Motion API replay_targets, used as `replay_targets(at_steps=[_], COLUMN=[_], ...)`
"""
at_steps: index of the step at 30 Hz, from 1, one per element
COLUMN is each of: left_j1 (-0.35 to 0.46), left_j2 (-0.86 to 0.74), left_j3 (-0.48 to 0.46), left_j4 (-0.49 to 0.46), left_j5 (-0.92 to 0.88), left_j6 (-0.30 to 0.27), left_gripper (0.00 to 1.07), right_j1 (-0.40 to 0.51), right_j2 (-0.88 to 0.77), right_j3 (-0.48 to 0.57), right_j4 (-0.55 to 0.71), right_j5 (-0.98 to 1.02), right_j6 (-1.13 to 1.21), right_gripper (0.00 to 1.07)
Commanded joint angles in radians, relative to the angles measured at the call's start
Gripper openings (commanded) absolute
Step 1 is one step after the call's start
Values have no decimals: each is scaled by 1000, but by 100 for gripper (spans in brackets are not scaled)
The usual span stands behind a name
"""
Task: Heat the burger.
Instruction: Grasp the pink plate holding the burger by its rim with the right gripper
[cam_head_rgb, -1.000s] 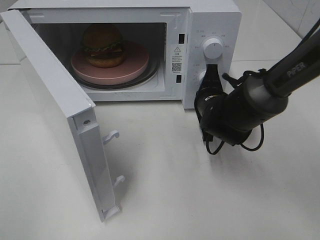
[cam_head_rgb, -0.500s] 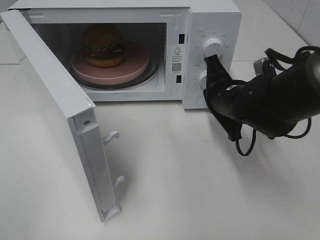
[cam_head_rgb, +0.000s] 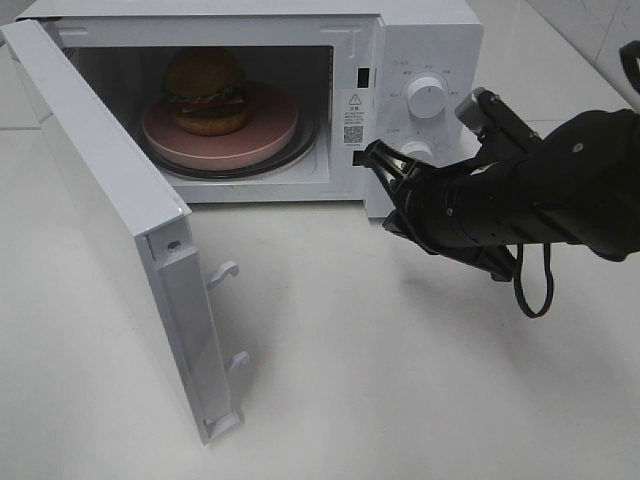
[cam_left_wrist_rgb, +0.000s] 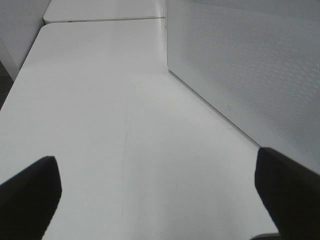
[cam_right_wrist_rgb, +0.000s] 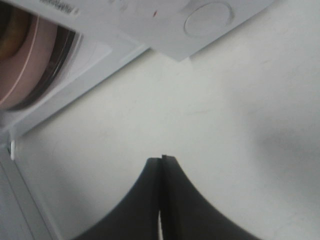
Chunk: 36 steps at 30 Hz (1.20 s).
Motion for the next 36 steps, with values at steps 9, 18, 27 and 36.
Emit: replay_targets(at_steps=[9,18,27,36], left_j1=[4,4,4,4], left_j2=[-17,-17,-17,-17], left_j3=[2,2,2,2], left_j4=[0,0,0,0], left_j5=[-12,-12,-12,-12], left_j6=[-3,-3,-3,-3], left_gripper=[98,98,98,98], right_j1=[-5,-5,-5,-5], right_j2=[-108,-187,-261,-311], right_j3=[1,-55,-214,-303], right_j4=[-229,-582,-787,-875], right_j5=[373,630,1026,1220], right_j6=[-194,-56,-171,-455], right_gripper=[0,0,1,3])
